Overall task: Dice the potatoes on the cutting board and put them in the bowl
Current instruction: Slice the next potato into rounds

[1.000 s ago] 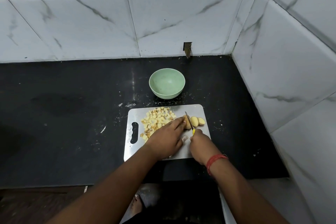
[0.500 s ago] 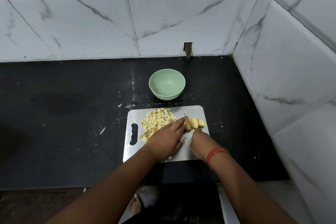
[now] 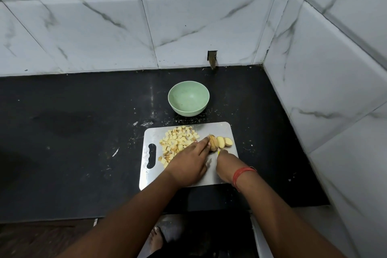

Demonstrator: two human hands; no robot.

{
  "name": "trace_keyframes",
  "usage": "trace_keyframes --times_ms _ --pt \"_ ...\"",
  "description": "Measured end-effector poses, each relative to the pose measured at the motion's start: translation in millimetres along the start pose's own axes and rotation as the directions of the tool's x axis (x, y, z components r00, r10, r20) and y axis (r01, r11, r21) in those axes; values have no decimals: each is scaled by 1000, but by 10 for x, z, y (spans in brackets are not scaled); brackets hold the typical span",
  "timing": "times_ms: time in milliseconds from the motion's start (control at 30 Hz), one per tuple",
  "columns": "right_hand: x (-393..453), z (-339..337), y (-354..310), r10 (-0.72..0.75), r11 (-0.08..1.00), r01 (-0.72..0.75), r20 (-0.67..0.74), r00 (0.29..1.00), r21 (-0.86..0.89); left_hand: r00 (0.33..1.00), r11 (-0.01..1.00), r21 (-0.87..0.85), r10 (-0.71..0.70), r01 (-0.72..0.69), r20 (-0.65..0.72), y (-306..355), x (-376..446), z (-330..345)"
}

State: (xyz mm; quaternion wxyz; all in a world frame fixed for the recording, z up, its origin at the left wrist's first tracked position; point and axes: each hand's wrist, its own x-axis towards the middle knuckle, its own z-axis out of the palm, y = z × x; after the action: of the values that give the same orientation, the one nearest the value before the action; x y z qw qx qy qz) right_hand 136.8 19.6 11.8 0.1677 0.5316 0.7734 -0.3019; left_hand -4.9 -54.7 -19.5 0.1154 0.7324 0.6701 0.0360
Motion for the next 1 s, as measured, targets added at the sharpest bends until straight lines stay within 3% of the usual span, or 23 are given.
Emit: trace_keyframes --times_ms 133,367,767,900,1000 --pt "-146 122 145 1 996 4 59 998 -89 1000 1000 7 10 -9 -28 -9 -1 -43" --pt "-412 189 312 -31 1000 31 21 999 0 1000 999 -44 -2 0 -26 -80 -34 16" --pt "-218 -1 102 -25 927 142 -322 947 347 978 986 -119 -137 119 -159 47 59 -77" --pt "-1 -85 96 100 898 105 -431 897 427 978 986 -138 -116 92 -172 87 137 -115" --pt "84 -97 170 150 898 64 -439 886 435 983 985 -144 -113 92 -147 64 193 -75"
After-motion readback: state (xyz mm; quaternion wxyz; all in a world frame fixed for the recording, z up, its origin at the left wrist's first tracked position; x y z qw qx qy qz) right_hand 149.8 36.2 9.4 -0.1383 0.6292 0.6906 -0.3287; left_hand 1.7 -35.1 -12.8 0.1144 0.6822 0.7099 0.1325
